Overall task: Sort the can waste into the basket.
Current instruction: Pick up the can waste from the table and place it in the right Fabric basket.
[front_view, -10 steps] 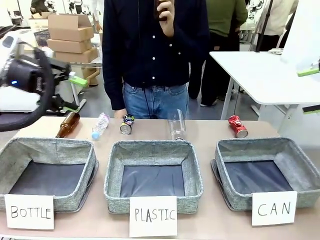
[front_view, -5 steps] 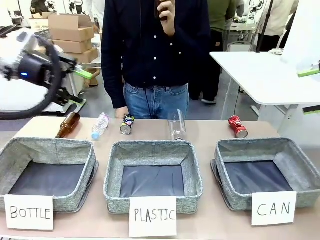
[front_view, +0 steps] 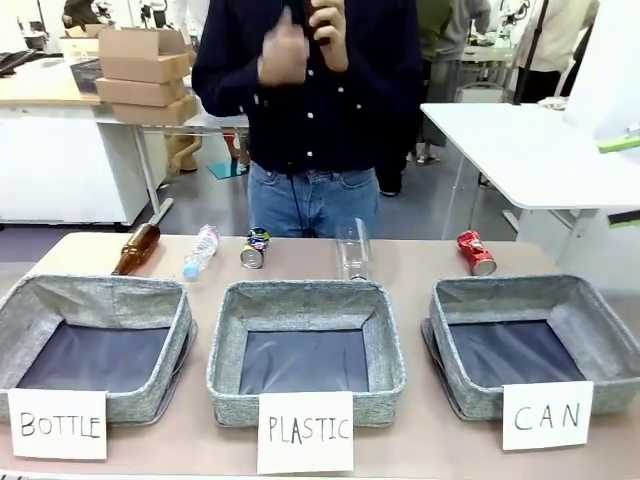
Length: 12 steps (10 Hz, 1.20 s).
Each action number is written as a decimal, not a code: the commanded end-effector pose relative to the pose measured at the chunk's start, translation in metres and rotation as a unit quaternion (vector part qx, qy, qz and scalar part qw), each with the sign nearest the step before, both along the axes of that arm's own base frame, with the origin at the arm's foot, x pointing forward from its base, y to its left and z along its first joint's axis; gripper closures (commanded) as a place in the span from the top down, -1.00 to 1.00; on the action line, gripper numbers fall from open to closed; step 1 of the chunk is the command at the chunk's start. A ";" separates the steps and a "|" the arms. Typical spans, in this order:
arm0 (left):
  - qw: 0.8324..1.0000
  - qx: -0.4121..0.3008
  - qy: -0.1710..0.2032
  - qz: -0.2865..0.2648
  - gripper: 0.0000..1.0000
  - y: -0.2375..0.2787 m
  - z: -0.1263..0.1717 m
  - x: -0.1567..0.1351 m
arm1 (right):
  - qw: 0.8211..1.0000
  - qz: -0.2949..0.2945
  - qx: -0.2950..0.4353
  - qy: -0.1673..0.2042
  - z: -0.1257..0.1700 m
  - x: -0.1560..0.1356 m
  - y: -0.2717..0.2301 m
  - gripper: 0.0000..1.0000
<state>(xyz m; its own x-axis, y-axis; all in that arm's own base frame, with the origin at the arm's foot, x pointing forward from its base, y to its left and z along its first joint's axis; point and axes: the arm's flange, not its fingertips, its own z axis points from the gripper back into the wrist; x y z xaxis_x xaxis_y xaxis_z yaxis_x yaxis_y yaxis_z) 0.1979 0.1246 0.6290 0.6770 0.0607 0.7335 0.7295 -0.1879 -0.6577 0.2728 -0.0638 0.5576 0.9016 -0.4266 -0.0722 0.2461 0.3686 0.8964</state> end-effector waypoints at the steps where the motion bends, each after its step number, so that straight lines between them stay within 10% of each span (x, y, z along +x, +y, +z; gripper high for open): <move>1: 0.990 -0.134 -0.027 -0.021 1.00 0.014 -0.038 0.032 | 1.000 0.006 0.011 -0.013 0.000 0.002 0.000 1.00; 2: 1.000 0.000 0.000 0.000 1.00 0.000 0.000 0.000 | 1.000 0.006 0.011 -0.013 0.000 0.002 0.000 1.00; 12: 1.000 0.000 0.000 0.000 1.00 0.000 0.000 0.000 | 1.000 0.006 0.011 -0.013 0.000 0.002 0.000 1.00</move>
<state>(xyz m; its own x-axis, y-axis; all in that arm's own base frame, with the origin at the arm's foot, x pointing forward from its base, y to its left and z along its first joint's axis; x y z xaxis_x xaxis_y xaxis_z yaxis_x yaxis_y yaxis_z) 0.1994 0.1237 0.6286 0.6691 0.0674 0.7401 0.7357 -0.2012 -0.6468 0.2730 -0.0635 0.5574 0.9025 -0.4246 -0.0728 0.2455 0.3680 0.8968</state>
